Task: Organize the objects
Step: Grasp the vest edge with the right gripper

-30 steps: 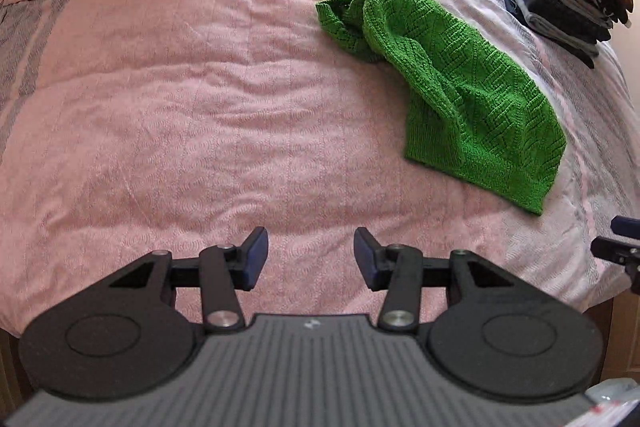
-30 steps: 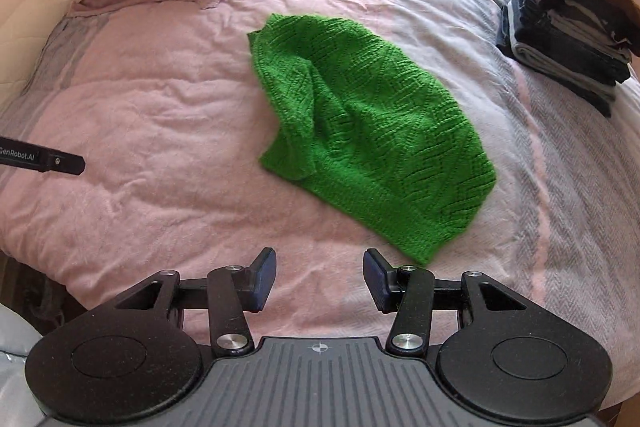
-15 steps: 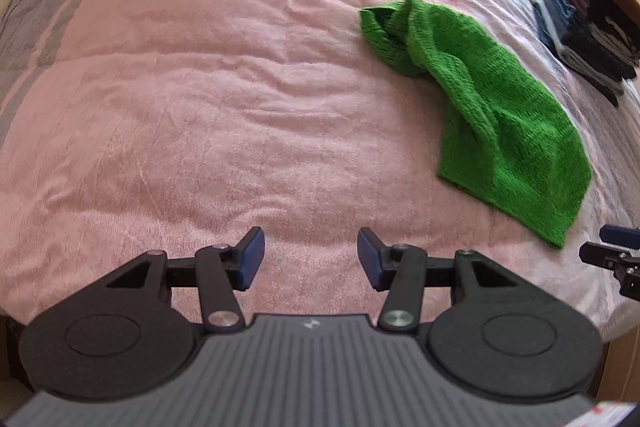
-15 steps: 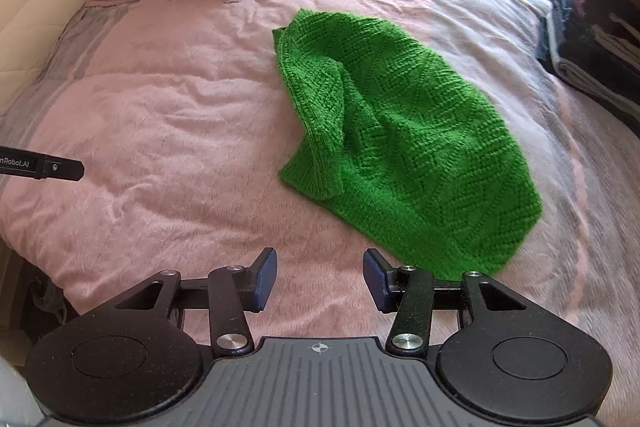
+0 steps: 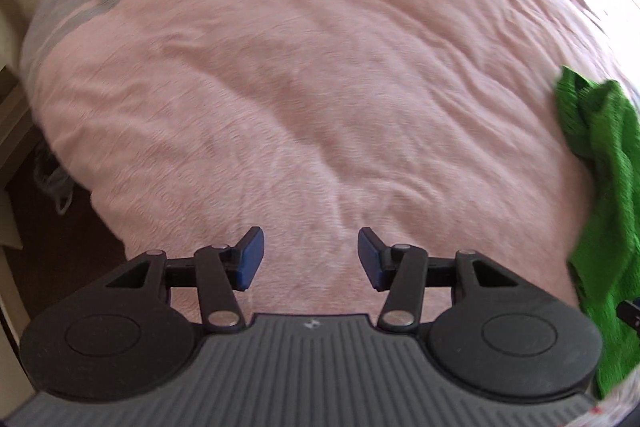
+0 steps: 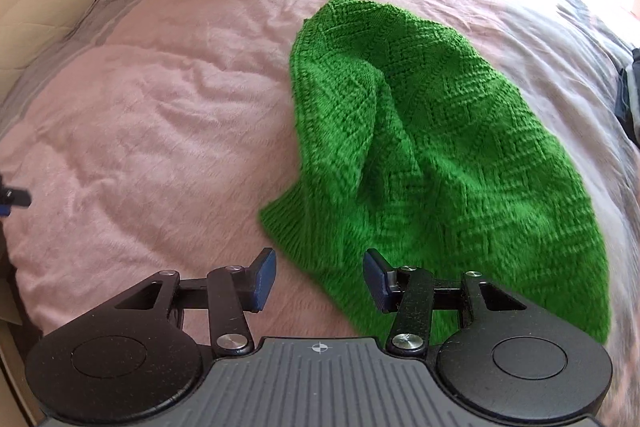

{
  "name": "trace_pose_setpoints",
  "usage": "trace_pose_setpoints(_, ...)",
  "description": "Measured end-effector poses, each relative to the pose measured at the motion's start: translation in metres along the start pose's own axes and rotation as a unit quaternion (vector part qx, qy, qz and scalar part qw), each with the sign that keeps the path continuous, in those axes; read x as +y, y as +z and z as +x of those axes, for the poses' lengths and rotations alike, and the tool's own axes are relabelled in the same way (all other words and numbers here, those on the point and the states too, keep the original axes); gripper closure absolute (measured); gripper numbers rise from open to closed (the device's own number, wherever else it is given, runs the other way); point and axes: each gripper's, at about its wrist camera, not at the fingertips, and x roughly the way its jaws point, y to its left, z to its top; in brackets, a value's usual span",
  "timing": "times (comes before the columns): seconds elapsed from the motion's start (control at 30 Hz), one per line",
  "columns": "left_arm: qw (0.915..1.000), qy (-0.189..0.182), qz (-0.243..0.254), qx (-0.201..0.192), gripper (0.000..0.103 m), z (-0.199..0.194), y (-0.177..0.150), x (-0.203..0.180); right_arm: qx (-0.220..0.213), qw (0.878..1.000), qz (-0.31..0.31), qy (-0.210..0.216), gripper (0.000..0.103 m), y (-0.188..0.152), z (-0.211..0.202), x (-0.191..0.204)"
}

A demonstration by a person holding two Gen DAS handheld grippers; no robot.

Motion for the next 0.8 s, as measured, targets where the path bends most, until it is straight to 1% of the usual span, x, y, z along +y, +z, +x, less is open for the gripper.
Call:
trace_pose_setpoints(0.07,0.9999,0.013,-0.008,-0.002,0.056,0.006,-0.005,0.0,-0.006,1.0,0.014,0.007,0.057,0.006,0.019,-0.006)
trace_pose_setpoints(0.13,0.9998,0.018,-0.011,-0.003,0.056,0.01,-0.009,-0.005,-0.006,0.999,0.034,0.027,0.058,0.013,0.039,-0.014)
trace_pose_setpoints(0.17,0.9998,0.018,-0.012,-0.004,0.056,0.01,-0.012,-0.009,-0.005,0.998,0.046,0.048,0.07,0.017,0.045,-0.02)
trace_pose_setpoints(0.2,0.9998,0.016,-0.013,-0.002,0.056,0.01,-0.016,-0.015,-0.013,0.994,0.069,0.081,0.094,0.022,0.046,-0.031)
trace_pose_setpoints(0.23,0.9999,0.011,-0.011,0.001,0.056,0.01,-0.019,-0.021,-0.015,0.989,0.097,0.107,0.099,0.028,0.043,-0.044)
trace_pose_setpoints(0.27,1.0,0.004,-0.006,0.003,0.056,0.009,-0.022,-0.029,-0.021,0.984,0.124,0.128,0.099,0.034,0.034,-0.06)
trace_pose_setpoints(0.3,1.0,-0.002,0.002,0.006,0.056,0.007,-0.027,-0.039,-0.039,0.979,0.143,0.141,0.099,0.039,0.019,-0.079)
trace_pose_setpoints(0.33,0.9999,-0.009,0.011,0.008,0.056,0.005,-0.031,-0.048,-0.056,0.976,0.155,0.141,0.099,0.045,0.001,-0.099)
trace_pose_setpoints(0.4,0.9987,-0.034,0.035,0.012,0.056,0.002,-0.04,-0.073,-0.085,0.969,0.19,0.131,0.1,0.049,-0.041,-0.153)
trace_pose_setpoints(0.47,0.9963,-0.061,0.058,0.019,0.056,-0.001,-0.052,-0.104,-0.107,0.961,0.229,0.113,0.1,0.044,-0.084,-0.213)
trace_pose_setpoints(0.53,0.9915,-0.093,0.087,0.03,0.056,-0.004,-0.065,-0.138,-0.121,0.953,0.267,0.079,0.1,0.031,-0.127,-0.273)
trace_pose_setpoints(0.57,0.9889,-0.104,0.1,0.033,0.057,-0.006,-0.071,-0.153,-0.127,0.946,0.291,0.063,0.1,0.021,-0.148,-0.301)
trace_pose_setpoints(0.6,0.9846,-0.122,0.119,0.038,0.057,-0.008,-0.08,-0.175,-0.13,0.939,0.315,0.051,0.1,0.01,-0.166,-0.324)
trace_pose_setpoints(0.63,0.9798,-0.141,0.135,0.043,0.057,-0.01,-0.088,-0.194,-0.132,0.928,0.346,0.036,0.1,-0.005,-0.185,-0.352)
trace_pose_setpoints(0.7,0.967,-0.181,0.169,0.06,0.057,-0.011,-0.107,-0.233,-0.129,0.907,0.401,-0.01,0.1,-0.036,-0.215,-0.394)
trace_pose_setpoints(0.73,0.9599,-0.198,0.186,0.07,0.057,-0.011,-0.119,-0.252,-0.122,0.895,0.428,-0.038,0.1,-0.053,-0.227,-0.41)
trace_pose_setpoints(0.8,0.9441,-0.236,0.21,0.094,0.057,-0.009,-0.143,-0.288,-0.089,0.866,0.484,-0.083,0.1,-0.089,-0.238,-0.442)
